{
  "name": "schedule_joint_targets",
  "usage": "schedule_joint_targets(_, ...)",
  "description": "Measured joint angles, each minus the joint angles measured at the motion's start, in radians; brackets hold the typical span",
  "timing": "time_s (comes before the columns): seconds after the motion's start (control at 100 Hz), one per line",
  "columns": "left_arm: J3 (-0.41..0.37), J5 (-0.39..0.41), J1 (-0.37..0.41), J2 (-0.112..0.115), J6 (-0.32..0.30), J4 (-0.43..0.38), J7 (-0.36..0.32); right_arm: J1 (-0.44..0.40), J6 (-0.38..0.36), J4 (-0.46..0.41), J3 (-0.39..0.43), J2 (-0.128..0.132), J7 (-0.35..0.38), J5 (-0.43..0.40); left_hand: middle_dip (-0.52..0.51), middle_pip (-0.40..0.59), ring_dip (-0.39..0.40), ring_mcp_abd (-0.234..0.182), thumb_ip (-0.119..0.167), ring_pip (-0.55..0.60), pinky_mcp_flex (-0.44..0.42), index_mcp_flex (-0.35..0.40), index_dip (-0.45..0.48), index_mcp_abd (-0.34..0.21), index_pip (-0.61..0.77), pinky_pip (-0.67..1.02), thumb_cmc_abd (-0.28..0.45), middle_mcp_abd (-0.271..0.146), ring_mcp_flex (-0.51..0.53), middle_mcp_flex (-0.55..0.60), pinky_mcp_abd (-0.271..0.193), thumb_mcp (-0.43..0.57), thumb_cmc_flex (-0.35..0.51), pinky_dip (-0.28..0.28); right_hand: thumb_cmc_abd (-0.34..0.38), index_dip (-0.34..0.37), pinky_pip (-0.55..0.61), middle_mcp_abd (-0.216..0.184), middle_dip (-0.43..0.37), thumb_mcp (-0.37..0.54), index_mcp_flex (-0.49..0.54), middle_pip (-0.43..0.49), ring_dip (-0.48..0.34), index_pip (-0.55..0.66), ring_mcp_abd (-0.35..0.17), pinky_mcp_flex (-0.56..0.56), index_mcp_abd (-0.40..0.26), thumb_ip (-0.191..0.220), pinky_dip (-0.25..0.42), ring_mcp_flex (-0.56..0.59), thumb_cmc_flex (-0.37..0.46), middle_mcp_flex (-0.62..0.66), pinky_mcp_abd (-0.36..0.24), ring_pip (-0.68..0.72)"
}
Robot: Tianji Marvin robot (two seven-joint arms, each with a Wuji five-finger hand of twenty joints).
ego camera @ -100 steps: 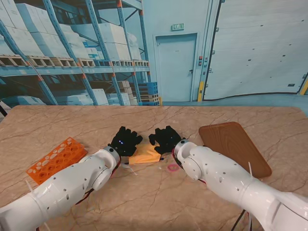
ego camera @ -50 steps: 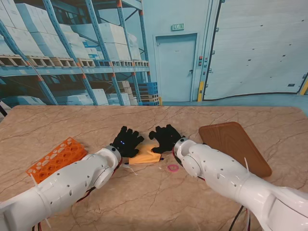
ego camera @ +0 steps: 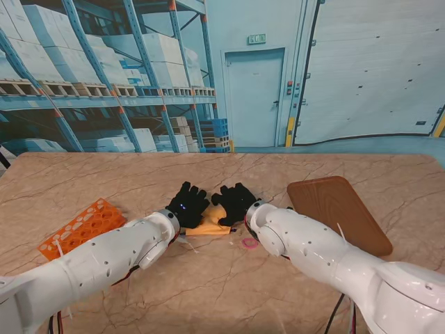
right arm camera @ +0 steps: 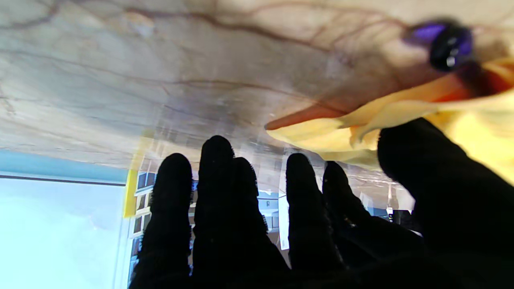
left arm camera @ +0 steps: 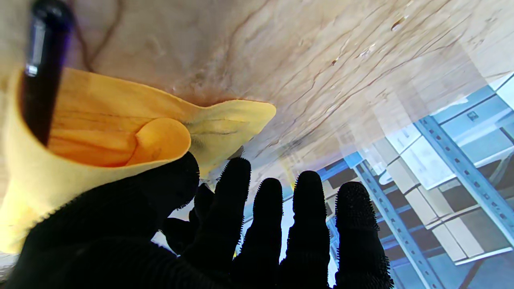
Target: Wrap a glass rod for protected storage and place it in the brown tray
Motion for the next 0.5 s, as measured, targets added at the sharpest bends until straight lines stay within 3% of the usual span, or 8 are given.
schedule_joint_targets(0.13,0.012,-0.008,-0.013,-0.005,-0.002,0.001,-0.015,0.012,0.002,0.018,-0.008,-0.02,0.01,0.02,-0.001,-0.009,-0.009,0.0,0.0,-0.01,-0.002,0.02,0.105,0.024,0.202,-0.011,-0.076,0.0,0.0,0.001,0.001,0.052,0.008,-0.001,-0.07,0.029,0.0,0.001,0.0,0.046,0.064,0.0,-0.001,0.062,0.004,0.0,0.016,-0.005,-0.002,0.0,0.037,0.0,0.0,0.0)
schedule_joint_targets(0.19,0.012,-0.01,-0.015,-0.006,-0.002,0.0,-0.024,0.015,0.004,0.023,-0.009,-0.028,0.01,0.022,-0.002,-0.009,-0.01,0.0,0.0,-0.011,-0.002,0.021,0.164,0.021,0.319,-0.011,-0.088,0.0,0.0,0.003,0.001,0.06,0.029,-0.001,-0.104,0.015,0.0,0.001,0.001,0.08,0.119,0.0,-0.002,0.218,0.007,0.0,-0.002,-0.057,-0.003,0.001,0.068,0.003,0.001,0.0)
schedule_joint_targets(0.24,0.012,-0.009,-0.015,-0.006,-0.001,-0.003,-0.032,0.016,0.005,0.025,-0.01,-0.032,0.007,0.022,-0.002,-0.009,-0.01,0.0,0.0,-0.012,-0.002,0.017,0.224,-0.009,0.416,-0.011,-0.097,0.0,0.0,0.003,0.001,0.064,0.052,-0.001,-0.123,-0.01,0.0,0.001,0.001,0.11,0.189,0.0,-0.003,0.348,0.007,0.001,-0.069,-0.079,-0.004,0.002,0.075,0.009,0.009,0.0)
schedule_joint_targets(0.29,0.01,-0.008,-0.014,-0.005,0.001,-0.009,-0.038,0.015,0.007,0.026,-0.01,-0.034,0.005,0.022,0.0,-0.006,-0.01,0.0,0.0,-0.013,-0.002,0.017,0.275,-0.064,0.496,-0.011,-0.108,0.0,0.0,0.015,0.001,0.066,0.07,-0.001,-0.123,-0.046,0.0,0.001,0.001,0.115,0.228,0.004,-0.003,0.407,0.007,0.003,-0.104,-0.084,-0.004,0.012,0.076,0.023,0.009,0.0)
schedule_joint_targets(0.39,-0.026,-0.004,0.006,-0.001,0.001,-0.021,-0.047,0.01,0.008,0.027,-0.002,-0.034,0.0,0.022,0.006,-0.004,-0.01,0.0,-0.013,-0.013,-0.002,-0.001,0.344,-0.165,0.58,-0.011,-0.14,0.0,0.005,0.032,0.001,0.066,0.105,-0.001,-0.123,-0.05,0.0,-0.006,0.001,0.117,0.265,0.008,-0.005,0.47,0.012,0.012,-0.162,-0.092,-0.005,0.02,0.076,0.055,0.01,0.0)
schedule_joint_targets(0.5,-0.062,-0.003,0.034,0.002,0.002,-0.033,-0.043,-0.002,0.008,0.021,0.017,-0.032,-0.002,0.023,0.015,0.019,-0.01,0.0,-0.019,-0.012,-0.002,-0.028,0.394,-0.171,0.631,-0.011,-0.14,0.0,0.018,0.056,0.002,0.065,0.136,-0.001,-0.123,-0.044,0.0,-0.012,0.001,0.117,0.265,0.008,-0.006,0.492,0.012,0.013,-0.201,-0.103,-0.005,0.023,0.1,0.065,0.01,0.002)
